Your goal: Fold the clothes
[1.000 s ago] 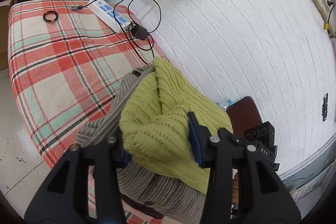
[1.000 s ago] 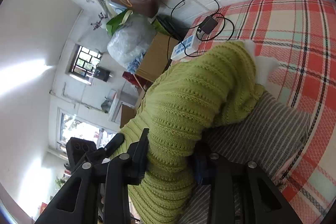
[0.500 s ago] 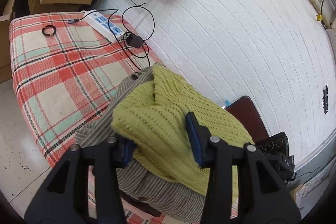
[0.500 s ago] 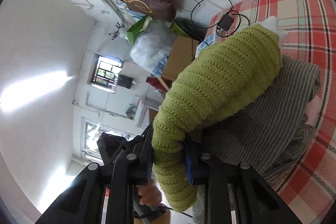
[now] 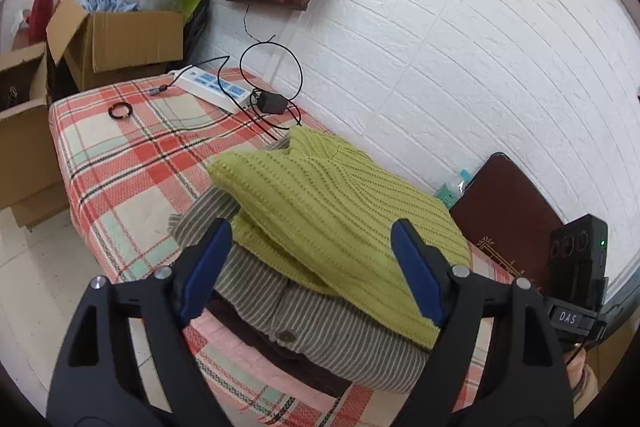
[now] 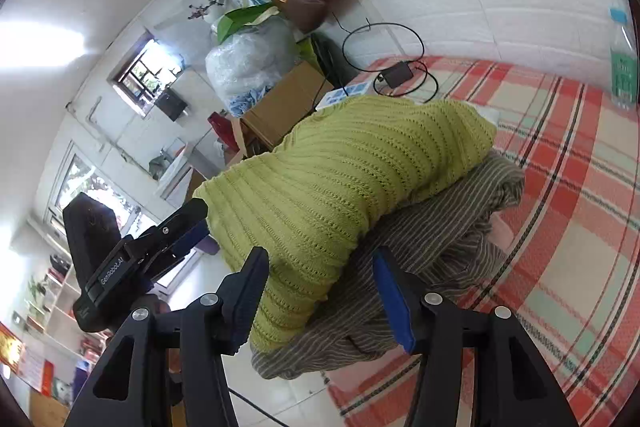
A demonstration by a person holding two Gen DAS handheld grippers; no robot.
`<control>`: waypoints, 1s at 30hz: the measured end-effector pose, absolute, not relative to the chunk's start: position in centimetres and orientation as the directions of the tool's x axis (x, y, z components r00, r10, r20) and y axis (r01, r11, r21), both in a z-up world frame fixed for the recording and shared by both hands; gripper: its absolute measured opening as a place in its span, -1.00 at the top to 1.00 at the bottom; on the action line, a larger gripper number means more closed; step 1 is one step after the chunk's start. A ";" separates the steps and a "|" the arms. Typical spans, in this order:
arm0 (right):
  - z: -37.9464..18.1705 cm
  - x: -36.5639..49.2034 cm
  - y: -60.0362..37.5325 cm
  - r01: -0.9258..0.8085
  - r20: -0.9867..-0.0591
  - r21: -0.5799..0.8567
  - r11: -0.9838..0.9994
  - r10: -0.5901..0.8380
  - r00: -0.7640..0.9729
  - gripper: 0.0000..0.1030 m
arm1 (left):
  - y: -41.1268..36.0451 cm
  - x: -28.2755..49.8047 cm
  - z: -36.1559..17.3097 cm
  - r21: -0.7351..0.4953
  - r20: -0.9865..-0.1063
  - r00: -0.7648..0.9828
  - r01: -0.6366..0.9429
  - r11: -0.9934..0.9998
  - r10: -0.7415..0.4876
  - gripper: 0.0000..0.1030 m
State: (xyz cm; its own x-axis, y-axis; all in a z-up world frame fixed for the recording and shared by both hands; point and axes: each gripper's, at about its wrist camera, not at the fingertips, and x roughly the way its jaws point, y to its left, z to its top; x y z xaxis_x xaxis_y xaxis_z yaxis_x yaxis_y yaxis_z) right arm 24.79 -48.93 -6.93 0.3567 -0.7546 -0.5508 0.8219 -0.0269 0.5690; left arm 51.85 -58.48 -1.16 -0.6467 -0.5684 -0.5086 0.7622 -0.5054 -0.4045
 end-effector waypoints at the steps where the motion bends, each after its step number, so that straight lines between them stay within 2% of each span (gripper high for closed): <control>1: -6.6 25.0 -48.6 0.836 -0.549 0.548 -0.010 -0.759 0.351 -0.13 | -57.7 51.7 -1.0 -0.380 -0.505 -0.636 0.771 -0.512 -0.583 -0.66; 7: -5.1 27.1 -46.6 0.935 -0.533 0.352 0.038 -0.813 0.234 -0.19 | -53.5 50.3 -0.5 -0.271 -0.504 -0.596 0.797 -0.541 -0.625 -0.74; 13: -3.6 29.1 -43.3 0.979 -0.464 0.173 0.104 -0.868 0.174 -0.46 | -51.6 49.4 -1.0 -0.272 -0.519 -0.601 0.790 -0.549 -0.608 -0.74; 17: -3.5 29.5 -42.3 0.981 -0.448 0.152 0.118 -0.877 0.175 -0.62 | -50.8 49.3 -1.7 -0.303 -0.529 -0.612 0.783 -0.543 -0.588 -0.74; 23: -4.1 29.5 -41.5 0.985 -0.462 0.125 0.118 -0.872 0.163 -0.64 | -49.2 49.0 -1.8 -0.311 -0.527 -0.621 0.777 -0.548 -0.581 -0.75; 27: -4.9 29.3 -41.3 0.984 -0.468 0.132 0.117 -0.868 0.165 -0.64 | -47.9 48.8 -1.8 -0.292 -0.521 -0.608 0.786 -0.544 -0.599 -0.91; 30: -5.2 29.5 -41.1 0.985 -0.478 0.131 0.116 -0.863 0.165 -0.65 | -47.0 48.6 -1.8 -0.278 -0.516 -0.599 0.793 -0.542 -0.612 -0.92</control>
State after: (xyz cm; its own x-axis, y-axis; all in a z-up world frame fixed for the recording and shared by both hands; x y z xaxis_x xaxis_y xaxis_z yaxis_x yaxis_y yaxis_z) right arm 29.46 -41.09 -5.18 0.1649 -0.8630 -0.4776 0.9846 0.1159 0.1306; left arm 48.58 -47.02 -1.78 -0.5989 -0.6124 -0.5159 0.7933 -0.5418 -0.2777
